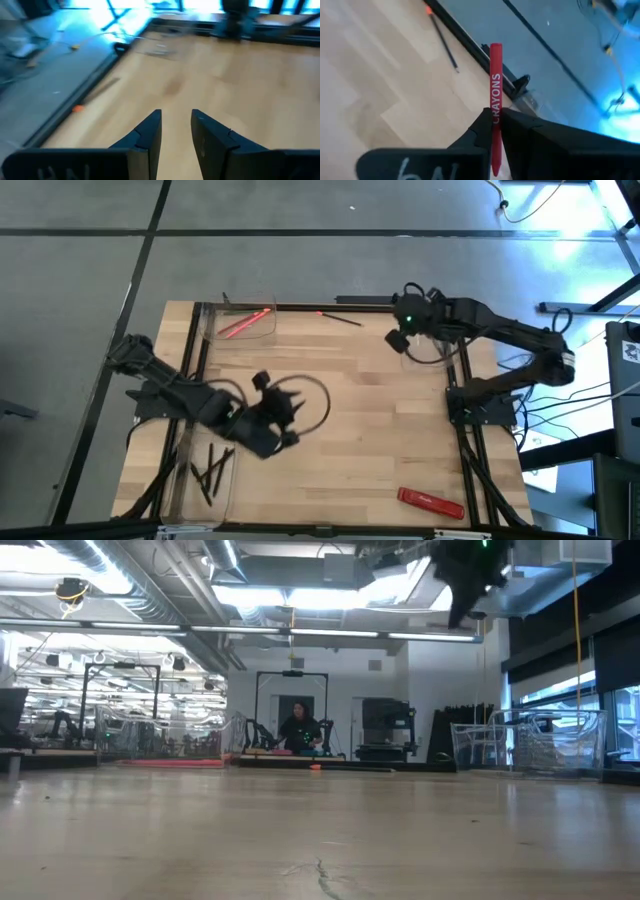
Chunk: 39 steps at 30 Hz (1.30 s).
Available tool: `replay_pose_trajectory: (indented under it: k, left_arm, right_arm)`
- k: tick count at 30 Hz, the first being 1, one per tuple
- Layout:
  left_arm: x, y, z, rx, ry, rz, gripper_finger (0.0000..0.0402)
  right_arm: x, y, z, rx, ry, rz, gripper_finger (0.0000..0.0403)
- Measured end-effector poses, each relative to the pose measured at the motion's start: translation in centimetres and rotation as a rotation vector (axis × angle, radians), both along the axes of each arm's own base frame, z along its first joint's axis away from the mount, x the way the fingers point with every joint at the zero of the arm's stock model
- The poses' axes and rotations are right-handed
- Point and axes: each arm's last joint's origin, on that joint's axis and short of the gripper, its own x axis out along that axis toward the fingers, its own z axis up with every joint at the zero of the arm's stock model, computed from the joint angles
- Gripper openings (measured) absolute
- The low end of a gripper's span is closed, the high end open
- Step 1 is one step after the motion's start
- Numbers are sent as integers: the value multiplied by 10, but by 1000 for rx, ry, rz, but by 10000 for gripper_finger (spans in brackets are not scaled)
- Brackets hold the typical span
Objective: Sort crayons/erasers/pens/pencils in bins
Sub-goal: Put the red crayon into the top right transparent bin
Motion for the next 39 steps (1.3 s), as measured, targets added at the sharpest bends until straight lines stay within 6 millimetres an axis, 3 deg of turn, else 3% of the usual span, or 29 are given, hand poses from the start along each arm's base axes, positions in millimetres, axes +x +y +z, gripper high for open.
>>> replay_pose_trajectory:
  k: [9, 18, 32, 39]
  left_arm:
    - [25, 78, 0, 83, 67, 219, 97]
    - [32, 140, -2, 43, 153, 302, 97]
    - [26, 211, -5, 6, 317, 247, 97]
    - [18, 241, -7, -72, 345, 186, 97]
  right_arm:
    - [-44, -49, -71, 132, 9, -367, 30]
    - [-67, -76, -126, 329, -98, -464, 30]
    - [-79, -75, -152, 487, -220, -662, 32]
    - [-79, -75, -152, 490, -241, -700, 78]
